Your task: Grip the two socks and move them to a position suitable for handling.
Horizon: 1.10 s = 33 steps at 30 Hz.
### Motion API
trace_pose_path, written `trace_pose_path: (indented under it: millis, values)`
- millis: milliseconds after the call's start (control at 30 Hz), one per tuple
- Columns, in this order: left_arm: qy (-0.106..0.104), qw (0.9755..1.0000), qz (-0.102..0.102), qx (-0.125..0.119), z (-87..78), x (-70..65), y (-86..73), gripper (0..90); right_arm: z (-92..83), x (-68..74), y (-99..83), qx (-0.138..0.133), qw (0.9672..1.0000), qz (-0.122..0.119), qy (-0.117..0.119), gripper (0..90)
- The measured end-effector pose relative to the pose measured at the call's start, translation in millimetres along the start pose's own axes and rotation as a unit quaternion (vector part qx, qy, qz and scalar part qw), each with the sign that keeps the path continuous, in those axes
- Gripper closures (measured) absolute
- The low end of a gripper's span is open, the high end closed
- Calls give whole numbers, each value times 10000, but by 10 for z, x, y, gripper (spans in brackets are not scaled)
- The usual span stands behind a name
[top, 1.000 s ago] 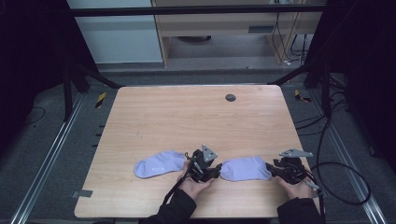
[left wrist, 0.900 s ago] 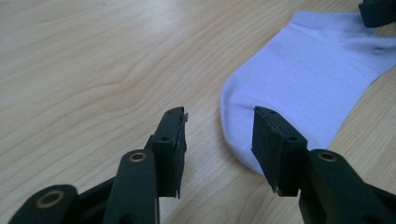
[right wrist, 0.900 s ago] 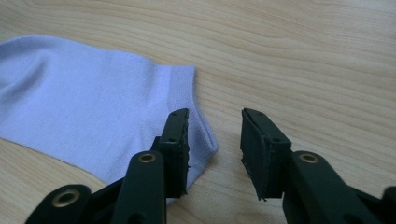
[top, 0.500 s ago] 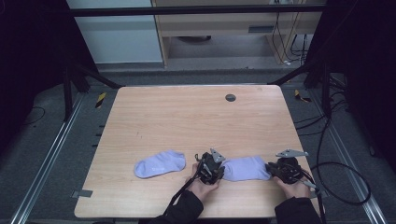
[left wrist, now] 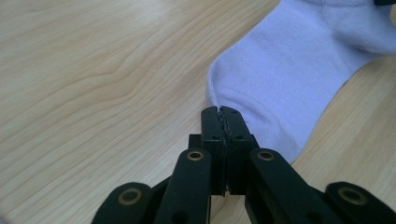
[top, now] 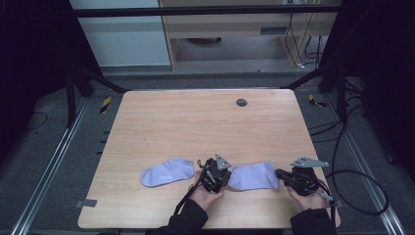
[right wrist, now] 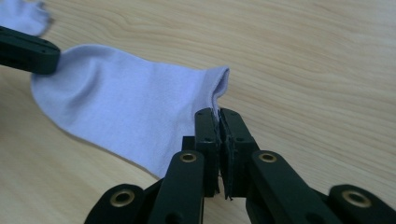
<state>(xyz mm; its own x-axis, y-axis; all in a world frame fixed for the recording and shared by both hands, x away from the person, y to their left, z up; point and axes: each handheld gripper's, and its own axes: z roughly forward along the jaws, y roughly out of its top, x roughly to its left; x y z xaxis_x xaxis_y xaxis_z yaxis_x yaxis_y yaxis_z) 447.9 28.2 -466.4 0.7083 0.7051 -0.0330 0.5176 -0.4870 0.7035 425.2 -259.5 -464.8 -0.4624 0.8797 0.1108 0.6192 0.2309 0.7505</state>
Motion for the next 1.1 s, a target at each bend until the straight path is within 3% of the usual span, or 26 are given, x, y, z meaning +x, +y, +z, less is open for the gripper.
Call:
trace_pose_path:
  millis: [200,600,867,1100]
  values:
    - [30,10000,-5,-44,-278,173,-95,892,-36,243,78,-84,9991,-238,328,867]
    - [130,9999,-33,86,-647,482,-493,891,148,639,137,13,9947,-485,908,865]
    - [232,9994,-34,271,-720,591,-649,891,287,841,144,138,9920,-612,1099,866]
    - [248,9987,-65,450,-667,641,-721,889,417,904,113,269,9922,-596,1057,864]
